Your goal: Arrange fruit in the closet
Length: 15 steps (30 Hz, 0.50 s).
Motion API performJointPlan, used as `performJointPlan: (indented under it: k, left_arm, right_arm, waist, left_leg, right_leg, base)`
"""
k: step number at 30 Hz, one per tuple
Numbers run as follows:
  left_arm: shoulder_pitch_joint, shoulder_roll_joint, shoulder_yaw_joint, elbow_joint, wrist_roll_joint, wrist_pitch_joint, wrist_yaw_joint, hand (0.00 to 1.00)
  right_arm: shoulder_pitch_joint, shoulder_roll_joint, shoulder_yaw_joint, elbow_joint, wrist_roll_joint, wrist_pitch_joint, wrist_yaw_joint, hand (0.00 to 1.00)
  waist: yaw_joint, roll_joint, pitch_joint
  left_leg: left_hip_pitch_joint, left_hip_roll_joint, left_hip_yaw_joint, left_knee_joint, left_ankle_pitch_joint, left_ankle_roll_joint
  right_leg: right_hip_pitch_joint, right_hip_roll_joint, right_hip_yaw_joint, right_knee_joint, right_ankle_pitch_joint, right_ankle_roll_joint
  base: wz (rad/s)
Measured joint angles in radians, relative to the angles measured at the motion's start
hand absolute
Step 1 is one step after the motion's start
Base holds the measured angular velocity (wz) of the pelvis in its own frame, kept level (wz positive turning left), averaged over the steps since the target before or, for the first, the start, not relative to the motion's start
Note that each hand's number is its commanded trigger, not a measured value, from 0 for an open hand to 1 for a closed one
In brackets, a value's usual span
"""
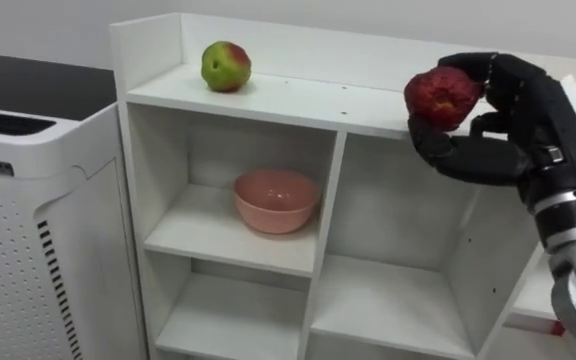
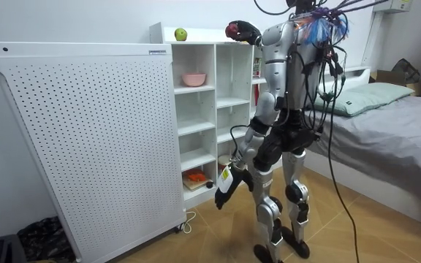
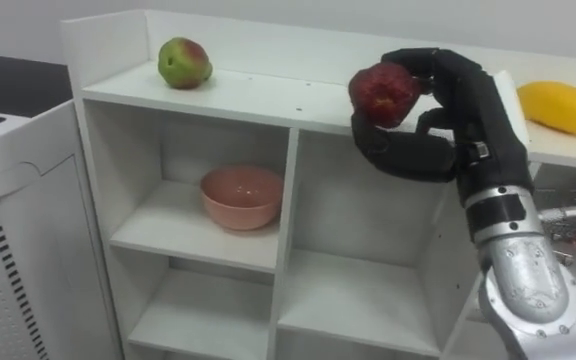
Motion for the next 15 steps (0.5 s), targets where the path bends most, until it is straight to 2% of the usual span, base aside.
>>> performJointPlan:
  k: [3, 4, 5, 8, 12, 14, 15]
  left_arm:
    - [-0.009, 0.000, 0.000, 0.000, -0.003, -0.001, 0.006, 0.00]
    - [-0.011, 0.000, 0.000, 0.000, -0.009, -0.001, 0.008, 0.00]
    - [-0.011, 0.000, -0.004, 0.000, -0.010, -0.001, 0.008, 0.00]
    - [-0.013, 0.000, -0.023, 0.000, -0.010, 0.000, 0.008, 0.00]
    - [-0.028, -0.001, -0.064, 0.021, -0.011, 0.000, 0.010, 0.00]
    - [-0.029, -0.003, -0.089, 0.033, -0.023, 0.000, 0.010, 0.00]
    - [-0.030, -0.004, -0.090, 0.035, -0.029, -0.001, 0.011, 0.00]
  right_arm:
    - [0.035, 0.013, 0.018, -0.051, 0.000, 0.007, 0.037, 1.00]
    - [0.043, 0.035, 0.023, -0.066, 0.000, 0.008, 0.045, 1.00]
    - [0.059, 0.060, 0.026, -0.081, 0.001, 0.009, 0.052, 1.00]
    - [0.090, 0.098, 0.049, -0.121, 0.017, 0.016, 0.077, 1.00]
    - [0.096, 0.126, 0.067, -0.129, 0.046, 0.016, 0.085, 1.00]
    - [0.130, 0.127, 0.095, -0.128, 0.073, 0.014, 0.086, 1.00]
    - [0.144, 0.128, 0.102, -0.128, 0.075, 0.014, 0.086, 1.00]
  waist:
    - [0.010, -0.005, 0.0058]
    - [0.009, -0.005, 0.0123]
    - [0.007, -0.005, 0.0136]
    - [0.005, 0.000, 0.0157]
    - [0.007, 0.013, 0.0143]
    - [0.008, 0.031, 0.0037]
    - [0.008, 0.034, 0.0026]
  left_leg:
    - [0.003, 0.001, 0.018, 0.000, 0.000, 0.000]
    - [0.002, 0.001, 0.020, 0.001, 0.000, 0.000]
    - [-0.001, 0.001, 0.023, 0.002, 0.000, 0.000]
    - [-0.006, 0.001, 0.032, 0.002, -0.001, 0.001]
    - [-0.017, 0.002, 0.035, 0.007, -0.001, 0.001]
    - [-0.016, 0.003, 0.041, 0.007, -0.001, 0.001]
    - [-0.015, 0.003, 0.041, 0.007, -0.001, 0.001]
  right_leg:
    - [-0.002, 0.000, 0.022, 0.000, 0.000, 0.000]
    - [-0.002, 0.000, 0.029, 0.000, 0.000, 0.000]
    - [-0.004, 0.001, 0.037, 0.001, 0.000, 0.000]
    - [-0.010, 0.005, 0.041, 0.003, 0.000, 0.000]
    - [-0.021, 0.008, 0.049, 0.004, 0.002, -0.002]
    - [-0.021, 0.009, 0.050, 0.004, 0.004, -0.002]
    - [-0.021, 0.009, 0.050, 0.004, 0.004, -0.002]
  base:
    - [-0.15]
    - [-0.12]
    - [-0.09]
    - [-0.09]
    - [-0.01]
    - [0.00]
    - [0.00]
